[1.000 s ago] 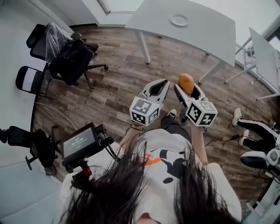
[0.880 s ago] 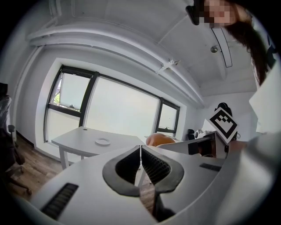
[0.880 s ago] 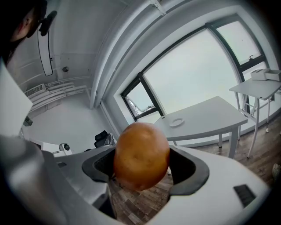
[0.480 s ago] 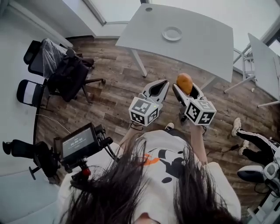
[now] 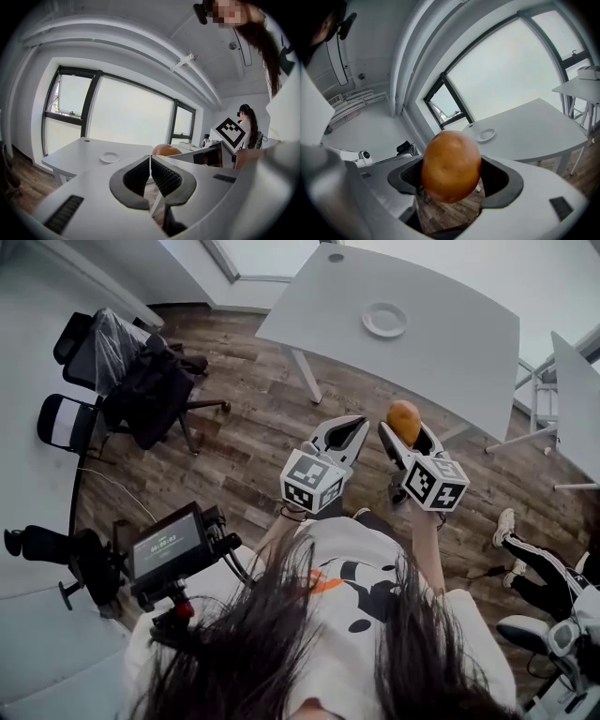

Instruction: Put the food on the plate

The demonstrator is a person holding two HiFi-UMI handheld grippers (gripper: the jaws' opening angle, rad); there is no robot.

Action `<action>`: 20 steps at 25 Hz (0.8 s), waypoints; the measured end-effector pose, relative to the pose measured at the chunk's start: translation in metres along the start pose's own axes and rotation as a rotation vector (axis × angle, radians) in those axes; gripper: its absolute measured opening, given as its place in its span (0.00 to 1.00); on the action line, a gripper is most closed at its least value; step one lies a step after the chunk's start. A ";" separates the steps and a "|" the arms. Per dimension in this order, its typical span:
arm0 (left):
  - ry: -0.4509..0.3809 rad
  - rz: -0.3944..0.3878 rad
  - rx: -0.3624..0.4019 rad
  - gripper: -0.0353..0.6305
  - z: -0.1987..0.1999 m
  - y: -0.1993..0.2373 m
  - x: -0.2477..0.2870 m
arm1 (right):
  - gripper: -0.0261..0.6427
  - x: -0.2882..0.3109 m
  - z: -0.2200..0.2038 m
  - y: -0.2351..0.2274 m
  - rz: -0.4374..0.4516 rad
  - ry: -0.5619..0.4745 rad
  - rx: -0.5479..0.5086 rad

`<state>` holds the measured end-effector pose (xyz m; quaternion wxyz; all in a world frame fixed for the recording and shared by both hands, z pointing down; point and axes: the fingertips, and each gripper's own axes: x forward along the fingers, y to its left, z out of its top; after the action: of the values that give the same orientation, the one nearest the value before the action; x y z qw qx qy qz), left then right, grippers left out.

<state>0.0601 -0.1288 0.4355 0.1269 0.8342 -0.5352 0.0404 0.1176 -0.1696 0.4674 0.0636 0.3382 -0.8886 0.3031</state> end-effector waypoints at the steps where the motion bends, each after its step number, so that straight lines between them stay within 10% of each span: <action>1: 0.003 -0.003 -0.006 0.07 -0.001 0.004 0.005 | 0.56 0.005 0.000 -0.003 -0.003 0.003 0.001; 20: 0.008 -0.199 -0.056 0.07 0.044 0.131 0.127 | 0.56 0.126 0.076 -0.052 -0.176 -0.045 0.049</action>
<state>-0.0075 -0.3041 0.4409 0.1557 0.8791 -0.4503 0.0160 0.0613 -0.3153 0.4714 0.0618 0.4231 -0.8490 0.3104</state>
